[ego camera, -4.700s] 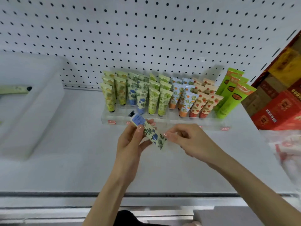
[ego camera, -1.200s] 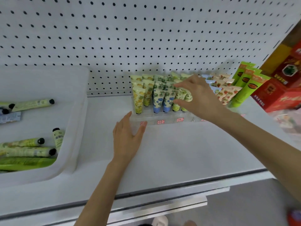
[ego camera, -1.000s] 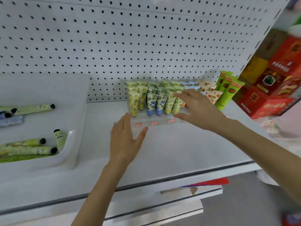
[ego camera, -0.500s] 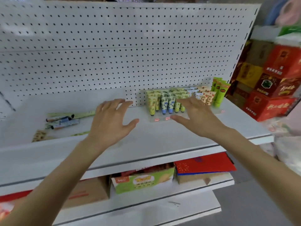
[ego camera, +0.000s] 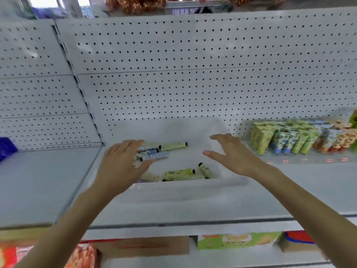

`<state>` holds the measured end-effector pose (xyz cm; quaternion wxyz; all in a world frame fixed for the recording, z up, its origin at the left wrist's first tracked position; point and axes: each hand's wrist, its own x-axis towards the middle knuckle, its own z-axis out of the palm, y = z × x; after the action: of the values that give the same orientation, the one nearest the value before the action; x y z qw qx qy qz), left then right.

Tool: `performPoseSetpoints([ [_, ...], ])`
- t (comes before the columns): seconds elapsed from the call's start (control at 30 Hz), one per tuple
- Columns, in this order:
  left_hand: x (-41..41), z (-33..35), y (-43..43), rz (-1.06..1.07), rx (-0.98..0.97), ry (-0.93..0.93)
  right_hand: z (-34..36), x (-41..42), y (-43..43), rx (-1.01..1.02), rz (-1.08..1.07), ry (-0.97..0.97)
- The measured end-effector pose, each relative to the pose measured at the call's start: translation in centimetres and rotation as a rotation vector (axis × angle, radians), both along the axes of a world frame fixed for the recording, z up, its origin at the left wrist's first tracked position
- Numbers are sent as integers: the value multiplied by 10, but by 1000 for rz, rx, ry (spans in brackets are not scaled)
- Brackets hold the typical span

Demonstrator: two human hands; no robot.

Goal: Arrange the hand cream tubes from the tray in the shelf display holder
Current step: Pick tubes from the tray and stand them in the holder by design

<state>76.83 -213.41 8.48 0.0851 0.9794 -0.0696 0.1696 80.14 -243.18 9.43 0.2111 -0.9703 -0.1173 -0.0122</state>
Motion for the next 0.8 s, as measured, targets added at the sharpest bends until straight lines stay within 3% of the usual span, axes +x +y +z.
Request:
performPoseSetpoints([
  [0.1, 17, -16, 57, 16, -93, 81, -20, 32, 52, 53, 12, 112],
  [0.2, 40, -28, 91, 36, -325, 148, -40, 55, 90, 73, 38, 223],
  [0.4, 79, -51, 110, 50, -598, 297, -64, 105, 123, 63, 43, 380],
  [0.53, 101, -45, 102, 110, -940, 437, -71, 139, 148, 81, 96, 397],
  [0.8, 115, -41, 97, 76, -982, 445, -87, 178, 184, 234, 43, 420],
])
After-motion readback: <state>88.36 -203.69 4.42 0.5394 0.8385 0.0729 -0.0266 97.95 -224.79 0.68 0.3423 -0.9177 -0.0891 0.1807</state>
